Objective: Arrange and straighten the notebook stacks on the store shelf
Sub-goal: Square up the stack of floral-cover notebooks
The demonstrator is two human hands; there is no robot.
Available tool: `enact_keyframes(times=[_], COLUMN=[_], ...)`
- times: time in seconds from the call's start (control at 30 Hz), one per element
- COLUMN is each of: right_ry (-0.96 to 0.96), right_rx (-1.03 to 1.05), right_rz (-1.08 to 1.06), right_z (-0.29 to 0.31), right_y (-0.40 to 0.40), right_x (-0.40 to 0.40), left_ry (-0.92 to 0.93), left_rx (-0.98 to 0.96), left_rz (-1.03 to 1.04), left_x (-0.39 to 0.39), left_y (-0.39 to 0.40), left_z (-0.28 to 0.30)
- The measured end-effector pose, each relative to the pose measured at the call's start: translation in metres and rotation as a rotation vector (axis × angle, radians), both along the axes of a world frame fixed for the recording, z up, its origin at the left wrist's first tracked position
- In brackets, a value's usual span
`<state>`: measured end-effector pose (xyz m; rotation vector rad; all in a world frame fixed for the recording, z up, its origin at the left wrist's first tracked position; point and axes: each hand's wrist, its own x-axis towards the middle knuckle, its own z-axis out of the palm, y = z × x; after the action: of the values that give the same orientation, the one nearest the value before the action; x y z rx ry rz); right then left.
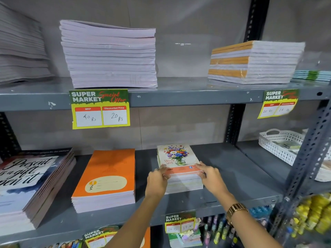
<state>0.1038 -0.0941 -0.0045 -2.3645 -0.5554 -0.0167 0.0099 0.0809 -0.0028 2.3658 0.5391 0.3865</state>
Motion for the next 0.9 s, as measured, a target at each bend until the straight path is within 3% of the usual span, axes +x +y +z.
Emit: enact_keyframes(times=[0.43, 0.9], right_ry=[-0.094, -0.301], right_rx=[-0.038, -0.324], right_rz=[-0.023, -0.046], right_z=[-0.008, -0.016], right_y=[-0.002, -0.002], right_x=[-0.002, -0.007], left_ry=[-0.011, 0.053], left_rx=[0.016, 0.142], left_rz=[-0.020, -0.061], left_x=[-0.003, -0.007], left_y=[0.001, 0.002], left_z=[0.000, 0.004])
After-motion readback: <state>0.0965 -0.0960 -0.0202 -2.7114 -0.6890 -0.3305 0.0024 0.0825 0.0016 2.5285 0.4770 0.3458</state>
